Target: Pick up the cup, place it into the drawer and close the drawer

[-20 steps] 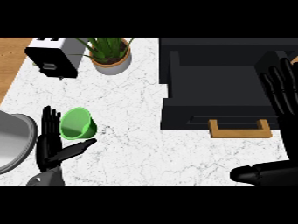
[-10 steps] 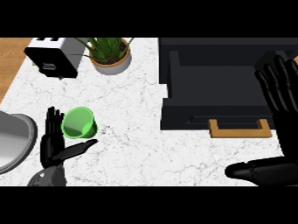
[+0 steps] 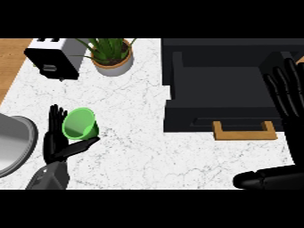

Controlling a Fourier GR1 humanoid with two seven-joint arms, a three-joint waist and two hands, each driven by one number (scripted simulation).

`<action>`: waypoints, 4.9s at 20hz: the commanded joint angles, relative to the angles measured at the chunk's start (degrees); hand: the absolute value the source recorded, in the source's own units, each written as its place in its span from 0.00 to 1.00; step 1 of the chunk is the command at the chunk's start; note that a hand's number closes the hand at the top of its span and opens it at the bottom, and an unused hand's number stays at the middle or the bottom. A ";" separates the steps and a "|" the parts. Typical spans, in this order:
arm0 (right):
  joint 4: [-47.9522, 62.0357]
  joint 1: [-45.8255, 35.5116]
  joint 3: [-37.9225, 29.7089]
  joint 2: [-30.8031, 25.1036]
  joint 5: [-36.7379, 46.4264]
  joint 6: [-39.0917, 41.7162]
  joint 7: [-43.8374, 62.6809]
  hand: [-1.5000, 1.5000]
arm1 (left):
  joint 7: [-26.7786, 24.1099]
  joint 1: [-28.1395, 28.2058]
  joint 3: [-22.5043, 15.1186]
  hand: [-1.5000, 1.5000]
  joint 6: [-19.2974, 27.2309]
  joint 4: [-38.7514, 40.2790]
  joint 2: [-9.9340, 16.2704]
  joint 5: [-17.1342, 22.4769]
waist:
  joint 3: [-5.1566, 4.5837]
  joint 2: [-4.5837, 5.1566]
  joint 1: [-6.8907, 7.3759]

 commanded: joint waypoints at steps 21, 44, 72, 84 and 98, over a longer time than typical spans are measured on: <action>2.25 -0.49 0.65 0.90 1.38 -0.20 -1.83 0.00 | -13.98 -7.64 0.44 1.00 -11.94 12.62 -1.15 1.24 | -0.03 0.17 -0.25; 0.15 0.55 -1.72 0.01 -0.75 -0.38 0.89 0.00 | -0.10 1.57 -10.07 1.00 -14.58 -21.27 -1.00 0.29 | 0.12 -0.43 1.07; 4.19 0.35 -3.28 -0.68 -0.27 1.41 -3.96 0.00 | 39.25 -28.48 -18.86 1.00 12.20 -40.70 -7.24 -3.18 | 0.05 0.03 -0.20; 3.75 -2.24 -1.72 -0.35 0.71 0.29 -1.53 0.00 | 36.98 -44.97 -23.25 1.00 19.88 -19.52 -7.25 1.67 | 0.05 0.28 -1.20; 4.68 -5.05 -5.18 -3.38 -3.69 2.72 -0.10 0.00 | 31.03 -54.70 -32.18 1.00 23.64 -0.02 -7.26 14.08 | 0.07 0.55 -2.83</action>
